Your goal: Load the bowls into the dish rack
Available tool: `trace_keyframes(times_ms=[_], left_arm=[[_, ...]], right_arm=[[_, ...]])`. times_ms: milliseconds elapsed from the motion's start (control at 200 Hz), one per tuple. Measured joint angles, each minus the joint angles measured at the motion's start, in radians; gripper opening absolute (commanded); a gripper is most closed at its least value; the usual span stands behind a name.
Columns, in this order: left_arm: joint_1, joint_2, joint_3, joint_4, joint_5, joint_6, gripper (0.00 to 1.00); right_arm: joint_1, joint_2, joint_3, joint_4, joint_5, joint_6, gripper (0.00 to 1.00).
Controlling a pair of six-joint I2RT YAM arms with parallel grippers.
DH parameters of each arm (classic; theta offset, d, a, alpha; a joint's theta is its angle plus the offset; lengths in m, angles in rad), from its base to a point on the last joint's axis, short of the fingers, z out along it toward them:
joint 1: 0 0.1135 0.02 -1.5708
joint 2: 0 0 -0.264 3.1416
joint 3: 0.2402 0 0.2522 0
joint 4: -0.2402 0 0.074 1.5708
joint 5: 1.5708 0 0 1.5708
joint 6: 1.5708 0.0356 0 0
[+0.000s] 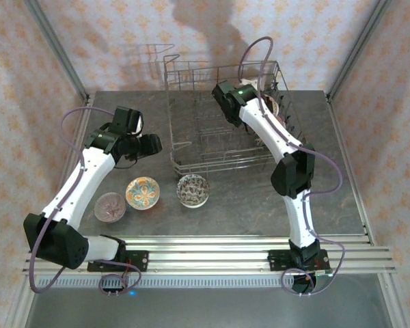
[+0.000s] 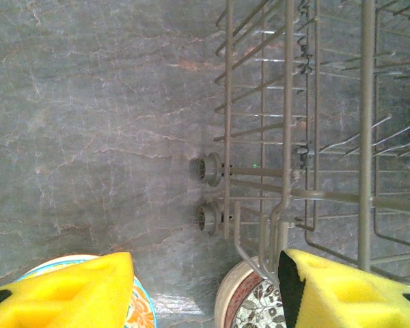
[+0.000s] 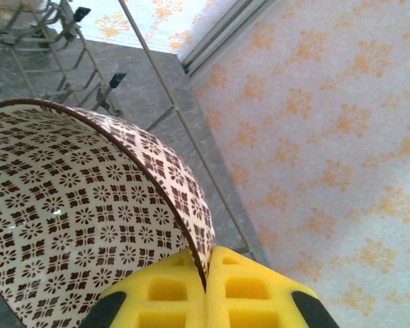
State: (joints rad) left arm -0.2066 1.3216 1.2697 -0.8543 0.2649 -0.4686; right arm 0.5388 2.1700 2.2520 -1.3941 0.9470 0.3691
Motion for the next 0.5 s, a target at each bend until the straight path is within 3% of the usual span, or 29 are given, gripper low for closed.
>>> trace_keyframes(times_ms=[501], left_arm=[[0.000, -0.063, -0.108, 0.030, 0.016, -0.001, 0.59]], right_arm=[[0.053, 0.111, 0.006, -0.062, 0.157, -0.026, 0.00]])
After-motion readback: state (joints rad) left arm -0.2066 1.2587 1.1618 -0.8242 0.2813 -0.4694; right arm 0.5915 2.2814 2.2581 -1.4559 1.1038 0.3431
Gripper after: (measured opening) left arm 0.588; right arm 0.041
